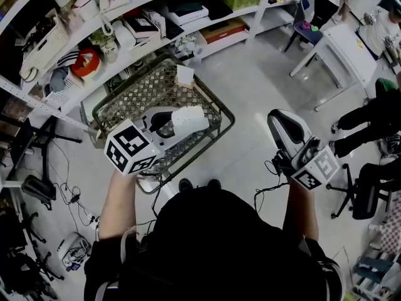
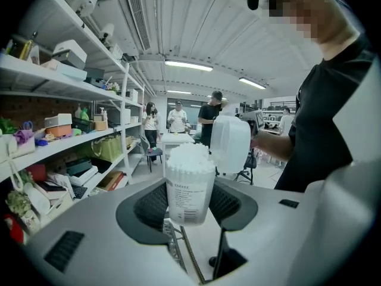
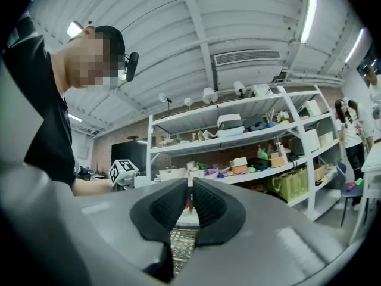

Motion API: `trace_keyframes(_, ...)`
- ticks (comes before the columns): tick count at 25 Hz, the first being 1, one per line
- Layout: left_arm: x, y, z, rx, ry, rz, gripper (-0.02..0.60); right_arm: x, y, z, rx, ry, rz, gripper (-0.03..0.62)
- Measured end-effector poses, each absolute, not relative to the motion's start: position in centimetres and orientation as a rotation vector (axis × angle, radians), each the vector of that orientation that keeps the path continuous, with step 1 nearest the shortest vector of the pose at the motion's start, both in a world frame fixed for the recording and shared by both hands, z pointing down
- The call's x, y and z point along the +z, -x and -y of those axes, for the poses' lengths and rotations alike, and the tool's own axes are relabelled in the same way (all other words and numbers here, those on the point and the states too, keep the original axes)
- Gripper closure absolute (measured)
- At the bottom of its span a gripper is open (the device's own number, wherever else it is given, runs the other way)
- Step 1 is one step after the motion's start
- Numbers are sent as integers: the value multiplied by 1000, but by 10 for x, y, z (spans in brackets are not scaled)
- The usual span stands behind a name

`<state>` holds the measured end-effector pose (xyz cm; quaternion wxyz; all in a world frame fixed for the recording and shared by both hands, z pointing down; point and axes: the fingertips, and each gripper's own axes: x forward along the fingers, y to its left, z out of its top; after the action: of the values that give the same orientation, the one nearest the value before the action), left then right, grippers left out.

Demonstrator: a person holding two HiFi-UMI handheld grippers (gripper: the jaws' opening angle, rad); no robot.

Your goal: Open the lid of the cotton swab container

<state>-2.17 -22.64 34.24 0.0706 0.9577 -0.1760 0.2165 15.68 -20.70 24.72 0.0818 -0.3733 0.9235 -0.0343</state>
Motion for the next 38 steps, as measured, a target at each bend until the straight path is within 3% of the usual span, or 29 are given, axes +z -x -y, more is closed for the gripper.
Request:
trace_keyframes(3, 339, 31, 228, 642, -2880, 579, 385, 252, -171, 212, -125, 1198, -2696, 583)
trace_keyframes(38, 368, 55, 221, 674, -2815, 743, 385, 286, -170, 211, -182, 1279, -2714, 586)
